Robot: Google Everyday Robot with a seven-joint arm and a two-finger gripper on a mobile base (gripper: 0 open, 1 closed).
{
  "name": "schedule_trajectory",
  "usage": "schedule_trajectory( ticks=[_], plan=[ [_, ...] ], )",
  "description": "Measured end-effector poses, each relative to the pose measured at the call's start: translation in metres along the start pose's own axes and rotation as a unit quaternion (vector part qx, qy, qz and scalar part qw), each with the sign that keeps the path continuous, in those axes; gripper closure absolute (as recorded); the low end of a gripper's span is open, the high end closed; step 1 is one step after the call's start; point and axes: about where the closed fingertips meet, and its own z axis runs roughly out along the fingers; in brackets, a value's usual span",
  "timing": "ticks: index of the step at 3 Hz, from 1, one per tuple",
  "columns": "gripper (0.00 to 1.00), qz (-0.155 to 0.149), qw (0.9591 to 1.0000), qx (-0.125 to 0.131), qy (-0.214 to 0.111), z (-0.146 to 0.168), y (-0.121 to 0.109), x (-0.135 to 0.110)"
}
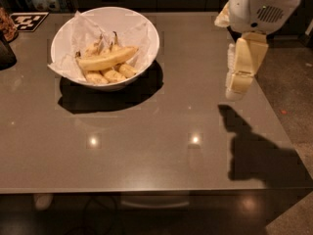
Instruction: Pick banana from white bowl
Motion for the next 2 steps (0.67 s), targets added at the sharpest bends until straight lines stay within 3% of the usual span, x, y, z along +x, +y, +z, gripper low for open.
schedule_trajectory(
  ticks=[2],
  plan=[
    [0.00,0.000,0.9996,0.020,-0.021,0.0036,-0.0149,-0.0141]
  ],
)
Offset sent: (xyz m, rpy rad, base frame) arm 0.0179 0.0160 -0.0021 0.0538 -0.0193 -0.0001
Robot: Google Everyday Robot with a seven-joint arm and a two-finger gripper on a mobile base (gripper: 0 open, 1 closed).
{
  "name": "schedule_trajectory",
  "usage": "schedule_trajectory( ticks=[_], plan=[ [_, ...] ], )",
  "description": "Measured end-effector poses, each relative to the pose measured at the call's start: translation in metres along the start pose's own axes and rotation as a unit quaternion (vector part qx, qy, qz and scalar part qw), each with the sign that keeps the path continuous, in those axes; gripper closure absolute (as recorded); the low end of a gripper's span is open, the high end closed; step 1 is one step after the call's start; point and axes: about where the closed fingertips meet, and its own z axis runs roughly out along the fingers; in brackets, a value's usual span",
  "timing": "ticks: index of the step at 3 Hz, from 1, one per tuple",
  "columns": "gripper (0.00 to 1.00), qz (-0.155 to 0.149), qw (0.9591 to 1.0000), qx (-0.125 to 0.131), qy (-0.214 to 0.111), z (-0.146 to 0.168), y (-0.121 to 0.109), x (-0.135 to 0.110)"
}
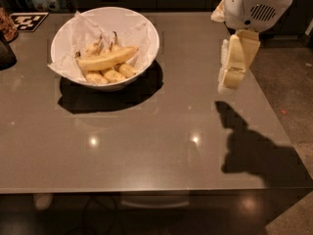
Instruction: Pick banana from white bowl
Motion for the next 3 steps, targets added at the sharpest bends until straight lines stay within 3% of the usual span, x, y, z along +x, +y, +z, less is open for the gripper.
schedule_trajectory(
  ticks=[2,3],
  plan=[
    [0.00,-0.066,0.9976,-0.022,0.004,0.035,-0.054,-0.057],
    [0.00,-0.072,0.9973,-0.009,-0.008,0.037,-0.063,-0.070]
  ],
)
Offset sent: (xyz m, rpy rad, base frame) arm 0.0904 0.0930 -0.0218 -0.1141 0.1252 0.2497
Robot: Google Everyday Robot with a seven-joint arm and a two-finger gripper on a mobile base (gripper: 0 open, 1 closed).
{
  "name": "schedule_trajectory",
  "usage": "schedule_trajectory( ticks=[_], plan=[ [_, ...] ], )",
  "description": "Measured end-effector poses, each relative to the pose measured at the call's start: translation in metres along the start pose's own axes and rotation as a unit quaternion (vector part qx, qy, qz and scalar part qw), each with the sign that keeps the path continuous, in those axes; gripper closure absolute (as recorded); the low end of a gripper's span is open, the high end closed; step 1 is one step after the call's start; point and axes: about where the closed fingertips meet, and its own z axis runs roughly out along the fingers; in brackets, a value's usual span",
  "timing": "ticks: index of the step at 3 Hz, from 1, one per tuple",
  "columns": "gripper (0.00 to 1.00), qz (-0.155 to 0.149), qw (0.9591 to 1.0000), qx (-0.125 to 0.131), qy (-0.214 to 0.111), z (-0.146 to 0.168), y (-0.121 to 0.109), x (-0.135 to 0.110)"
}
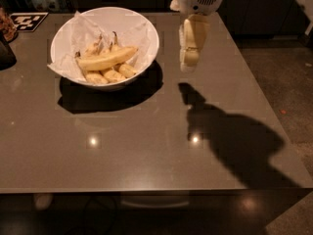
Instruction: Pick banana from white bowl
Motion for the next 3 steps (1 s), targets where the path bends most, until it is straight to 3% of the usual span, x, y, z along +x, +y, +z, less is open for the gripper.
schedule_trajectory(
  ticks=[1,2,3],
  plan=[
    [0.00,0.005,0.9999,0.003,-0.016,0.006,-0.004,-0.002],
    [0.00,-0.014,0.9998,-0.005,-0.010,0.018,-0.025,-0.016],
    [0.00,-0.058,0.9982,0.005,-0.013,0.027,-0.063,-0.062]
  ],
)
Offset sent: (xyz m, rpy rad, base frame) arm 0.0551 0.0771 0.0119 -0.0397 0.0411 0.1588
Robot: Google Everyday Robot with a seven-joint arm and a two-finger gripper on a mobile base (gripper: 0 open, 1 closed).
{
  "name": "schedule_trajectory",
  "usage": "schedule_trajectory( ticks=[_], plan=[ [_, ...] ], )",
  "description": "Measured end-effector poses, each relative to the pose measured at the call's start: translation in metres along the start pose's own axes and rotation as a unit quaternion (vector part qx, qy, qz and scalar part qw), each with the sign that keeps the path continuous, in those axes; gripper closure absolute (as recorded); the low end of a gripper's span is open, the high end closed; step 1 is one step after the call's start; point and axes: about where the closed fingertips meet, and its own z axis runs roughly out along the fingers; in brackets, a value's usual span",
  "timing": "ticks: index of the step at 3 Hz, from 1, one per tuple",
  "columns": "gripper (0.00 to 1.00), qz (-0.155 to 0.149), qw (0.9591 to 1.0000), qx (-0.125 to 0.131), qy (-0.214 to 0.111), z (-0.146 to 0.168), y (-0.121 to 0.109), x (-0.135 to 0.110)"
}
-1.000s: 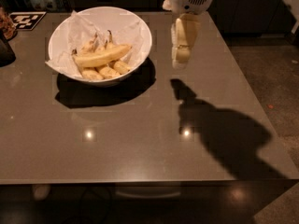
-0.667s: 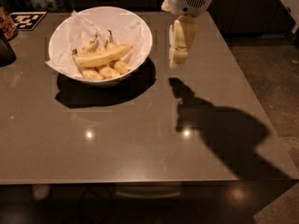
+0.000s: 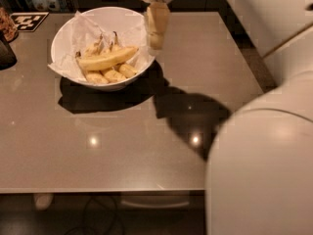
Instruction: Pick banana from white bowl
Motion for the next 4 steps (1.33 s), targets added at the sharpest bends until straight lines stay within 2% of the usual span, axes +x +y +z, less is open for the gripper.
schedule_trajectory(
  ticks=[1,2,3,4],
  plan=[
    [0.03,-0.031,0.9995,0.010,0.000,0.015,-0.033,-0.031],
    [0.19,-0.047,0.9989,0.003,-0.007,0.040,-0.052,-0.057],
    [0.34,-0.051,0.9985,-0.008,-0.016,0.063,-0.063,-0.074],
    [0.38,-0.051,0.9984,-0.022,-0.008,0.087,-0.068,-0.080]
  ],
)
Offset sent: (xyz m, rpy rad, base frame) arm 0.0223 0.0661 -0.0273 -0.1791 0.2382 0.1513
